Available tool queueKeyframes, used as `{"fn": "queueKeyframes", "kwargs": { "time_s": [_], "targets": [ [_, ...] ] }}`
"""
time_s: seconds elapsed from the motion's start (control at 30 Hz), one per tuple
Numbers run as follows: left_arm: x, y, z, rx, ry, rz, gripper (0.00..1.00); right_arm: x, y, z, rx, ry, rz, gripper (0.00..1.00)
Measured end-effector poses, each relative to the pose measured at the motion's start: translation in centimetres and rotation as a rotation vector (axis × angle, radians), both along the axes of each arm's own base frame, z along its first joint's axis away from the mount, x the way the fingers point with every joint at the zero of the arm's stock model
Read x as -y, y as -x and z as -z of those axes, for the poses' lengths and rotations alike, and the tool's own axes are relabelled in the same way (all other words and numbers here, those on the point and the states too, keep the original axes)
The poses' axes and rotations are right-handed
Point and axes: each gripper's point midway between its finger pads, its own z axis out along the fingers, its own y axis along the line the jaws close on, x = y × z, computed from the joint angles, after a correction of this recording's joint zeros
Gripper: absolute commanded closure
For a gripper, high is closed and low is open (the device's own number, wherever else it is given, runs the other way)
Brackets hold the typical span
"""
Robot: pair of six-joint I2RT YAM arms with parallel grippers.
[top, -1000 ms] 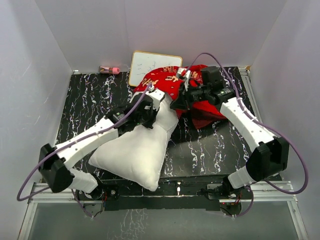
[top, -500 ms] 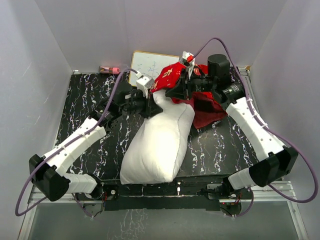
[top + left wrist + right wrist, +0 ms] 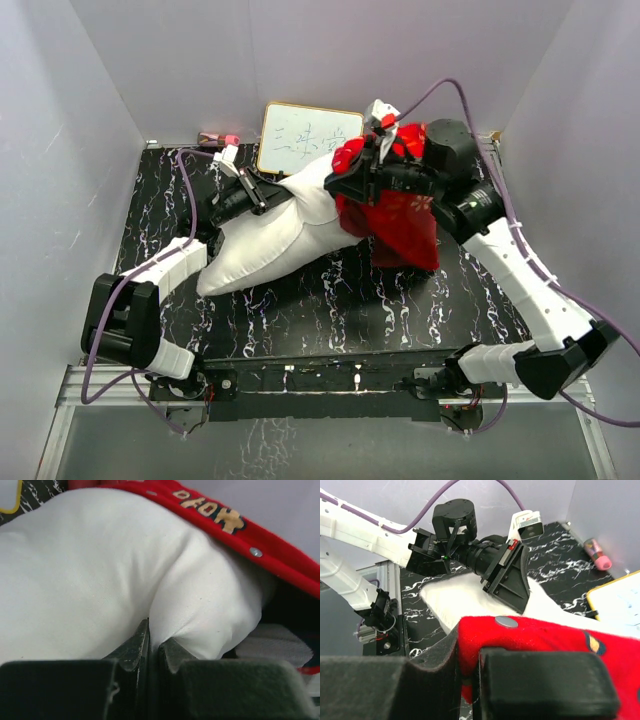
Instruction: Put the pillow into the pillowcase
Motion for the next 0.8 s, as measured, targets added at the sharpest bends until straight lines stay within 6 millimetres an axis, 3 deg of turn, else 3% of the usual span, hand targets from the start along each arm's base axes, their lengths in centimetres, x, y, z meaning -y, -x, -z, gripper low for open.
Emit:
{"fn": "queueKeyframes", "kwargs": {
  "time_s": [0.17,0.27,0.43,0.53,0.6,0.67,0.73,0.8],
  "targets": [
    [-1.4,-0.8,1.5,-0.104,0.033,-0.044,1.00,-2.3,-2.2,4.5,-0.106,0.061,0.024,0.92],
    [-1.9,-1.1,2.7,-0.155,0.001,-0.062,1.00,-3.2,-4.5,8.6,-0.184,0.124,0.072,0.90],
    [-2.1,-1.6,2.6,-0.164,-0.053,-0.068,1.00,-3.4,-7.6,14.8,-0.260,0.244,0.160,0.67],
    [-2.2,-1.6,2.9,-0.168,-0.105,-0.059,0.78,-3.2,-8.0,16.2,-0.261,0.286,0.170,0.46],
    [-2.4,-1.6,3.3,-0.175,-0.156,-0.058,0.56,-3.0,-8.0,16.3,-0.249,0.297,0.158,0.30],
    [-2.9,-1.7,3.0,-0.158,-0.223,-0.075,0.41,-3.0,-7.6,15.8,-0.231,0.298,0.123,0.17],
    [-3.7,-1.8,2.0,-0.127,-0.294,-0.110,0.31,-2.6,-7.8,15.0,-0.207,0.291,0.099,0.12],
    [-4.7,-1.6,-0.4,-0.052,-0.373,-0.143,0.25,-1.9,-8.4,13.8,-0.175,0.275,0.092,0.12]
  ]
}}
